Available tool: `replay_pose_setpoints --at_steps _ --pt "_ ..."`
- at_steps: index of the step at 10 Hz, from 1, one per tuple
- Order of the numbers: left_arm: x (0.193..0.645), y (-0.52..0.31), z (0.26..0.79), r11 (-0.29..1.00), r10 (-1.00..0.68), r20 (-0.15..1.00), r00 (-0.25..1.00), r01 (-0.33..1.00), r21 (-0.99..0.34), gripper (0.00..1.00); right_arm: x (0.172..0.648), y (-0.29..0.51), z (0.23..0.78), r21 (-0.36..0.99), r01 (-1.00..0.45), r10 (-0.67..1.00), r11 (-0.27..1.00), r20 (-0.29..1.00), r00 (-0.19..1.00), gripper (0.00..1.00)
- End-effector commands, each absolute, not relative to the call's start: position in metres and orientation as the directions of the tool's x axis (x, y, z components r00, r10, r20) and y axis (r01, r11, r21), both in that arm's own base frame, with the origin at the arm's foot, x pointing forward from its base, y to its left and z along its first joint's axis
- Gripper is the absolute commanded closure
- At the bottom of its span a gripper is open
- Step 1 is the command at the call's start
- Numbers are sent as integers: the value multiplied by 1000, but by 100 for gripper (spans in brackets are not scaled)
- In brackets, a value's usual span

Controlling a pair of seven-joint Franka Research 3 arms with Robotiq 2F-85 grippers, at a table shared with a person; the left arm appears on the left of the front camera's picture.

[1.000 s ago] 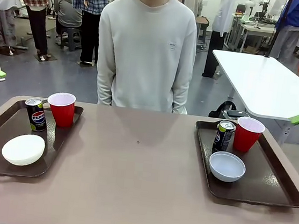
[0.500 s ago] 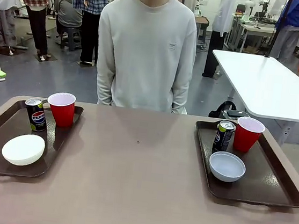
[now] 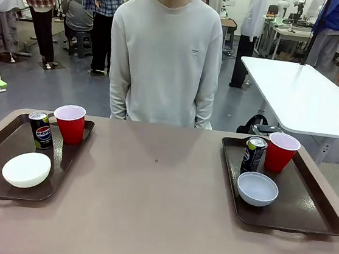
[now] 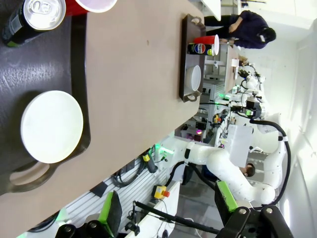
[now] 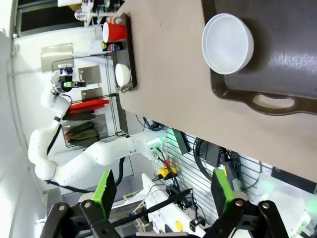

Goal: Prepare tableware on both trays.
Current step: Pick up a Picnic Bowl from the table and place it on a Handle tray.

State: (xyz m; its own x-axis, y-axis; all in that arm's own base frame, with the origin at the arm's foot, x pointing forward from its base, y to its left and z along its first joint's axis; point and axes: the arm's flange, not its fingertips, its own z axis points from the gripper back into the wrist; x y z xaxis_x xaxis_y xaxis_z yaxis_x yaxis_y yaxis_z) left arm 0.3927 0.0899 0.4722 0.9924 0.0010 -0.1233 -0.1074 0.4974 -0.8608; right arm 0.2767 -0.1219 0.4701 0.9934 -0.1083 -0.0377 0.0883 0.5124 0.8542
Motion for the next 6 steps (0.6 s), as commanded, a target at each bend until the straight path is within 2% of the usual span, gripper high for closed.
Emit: replay_pose_setpoints --at_steps 1,6 --pt "391 91 474 486 -3 -116 993 -100 -868 0 274 -125 468 875 86 -95 477 -45 994 0" --pt "391 91 474 486 -3 -116 993 -100 -868 0 274 -125 468 875 86 -95 477 -45 994 0"
